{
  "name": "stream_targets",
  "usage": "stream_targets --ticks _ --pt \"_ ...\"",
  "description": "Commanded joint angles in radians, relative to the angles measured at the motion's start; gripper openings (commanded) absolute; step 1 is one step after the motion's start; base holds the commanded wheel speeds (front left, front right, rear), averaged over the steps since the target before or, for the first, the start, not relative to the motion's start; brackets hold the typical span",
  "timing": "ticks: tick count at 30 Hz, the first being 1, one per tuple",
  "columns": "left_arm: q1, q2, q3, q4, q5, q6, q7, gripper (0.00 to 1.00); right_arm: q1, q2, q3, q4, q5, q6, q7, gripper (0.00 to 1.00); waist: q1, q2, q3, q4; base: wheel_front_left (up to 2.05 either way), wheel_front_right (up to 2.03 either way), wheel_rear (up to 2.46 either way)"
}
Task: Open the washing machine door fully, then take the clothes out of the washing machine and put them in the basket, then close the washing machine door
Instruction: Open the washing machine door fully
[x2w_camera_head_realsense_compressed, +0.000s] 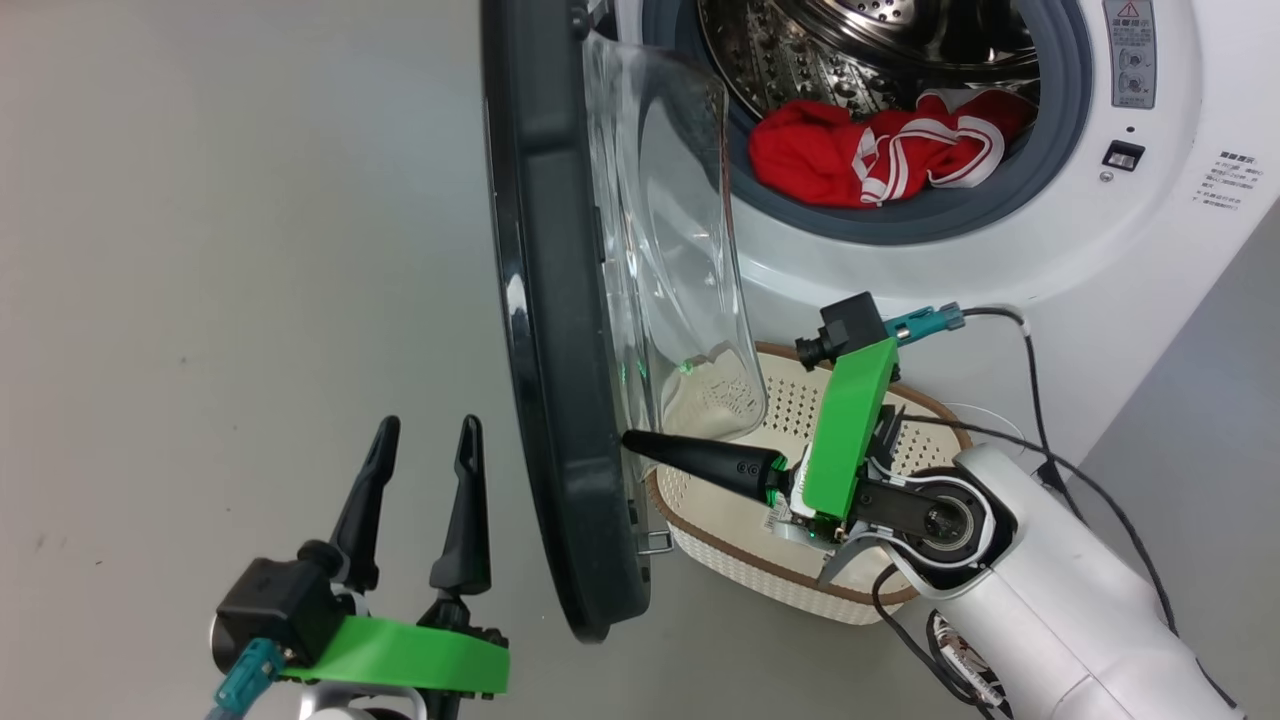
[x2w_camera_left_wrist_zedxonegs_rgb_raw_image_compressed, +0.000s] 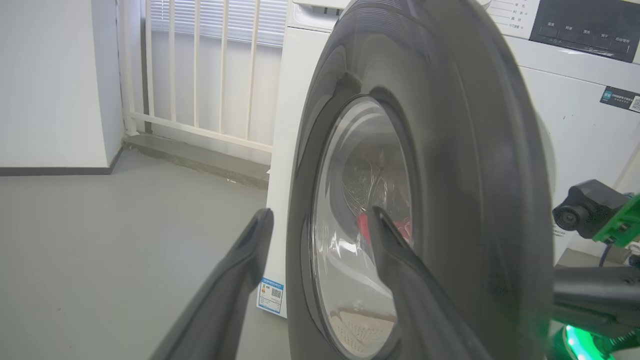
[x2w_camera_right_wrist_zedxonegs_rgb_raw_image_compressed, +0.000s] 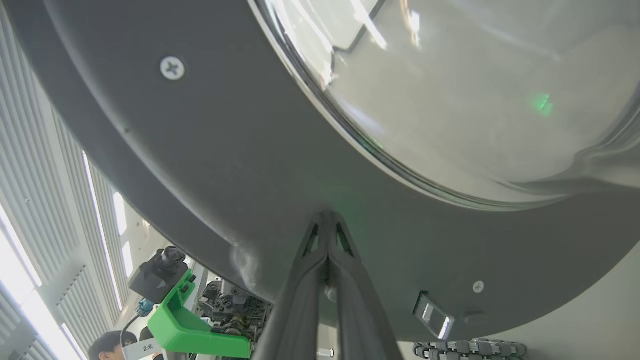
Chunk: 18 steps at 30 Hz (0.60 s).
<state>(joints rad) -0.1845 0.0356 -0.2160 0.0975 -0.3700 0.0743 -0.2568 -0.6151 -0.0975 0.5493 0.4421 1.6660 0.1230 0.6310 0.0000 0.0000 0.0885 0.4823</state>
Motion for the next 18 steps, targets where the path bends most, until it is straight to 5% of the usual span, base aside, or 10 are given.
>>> stream_targets --ticks 1,3,4,5,6,8,18 --pt "-0.014 0.015 0.039 -0.032 -0.002 0.007 -0.005 1.0 -0.006 0.001 0.01 -0.05 -0.035 0.008 -0.037 0.0 0.0 0.0 0.002 -0.001 0.0 0.0 0.0" --pt "-0.015 0.015 0.04 -0.032 -0.002 0.007 -0.005 1.0 -0.004 -0.009 0.011 -0.062 -0.055 0.008 -0.059 0.0 0.0 0.0 0.003 -0.001 0.0 0.0 0.0" --pt "-0.015 0.015 0.041 -0.032 -0.003 0.008 -0.005 1.0 0.0 -0.02 0.012 -0.075 -0.081 0.008 -0.085 0.34 0.0 0.0 0.002 -0.001 0.0 0.0 0.0" --pt "-0.015 0.015 0.043 -0.033 -0.003 0.008 -0.005 1.0 0.004 -0.029 0.013 -0.09 -0.106 0.008 -0.108 0.49 0.0 0.0 0.002 -0.001 0.0 0.0 0.0" --pt "-0.015 0.015 0.044 -0.033 -0.003 0.009 -0.005 1.0 0.011 -0.038 0.013 -0.106 -0.132 0.008 -0.134 0.79 0.0 0.0 0.001 -0.001 0.0 0.0 0.0" --pt "-0.014 0.015 0.047 -0.035 0.0 0.011 -0.005 1.0 0.025 -0.061 0.014 -0.136 -0.197 0.008 -0.189 1.0 0.0 0.0 -0.001 -0.001 0.0 0.0 0.0" --pt "0.005 0.023 0.052 -0.028 0.004 0.013 -0.005 1.0 0.119 -0.116 -0.04 -0.208 -0.587 0.008 -0.482 1.0 0.0 0.0 -0.009 -0.013 0.0 0.0 0.0"
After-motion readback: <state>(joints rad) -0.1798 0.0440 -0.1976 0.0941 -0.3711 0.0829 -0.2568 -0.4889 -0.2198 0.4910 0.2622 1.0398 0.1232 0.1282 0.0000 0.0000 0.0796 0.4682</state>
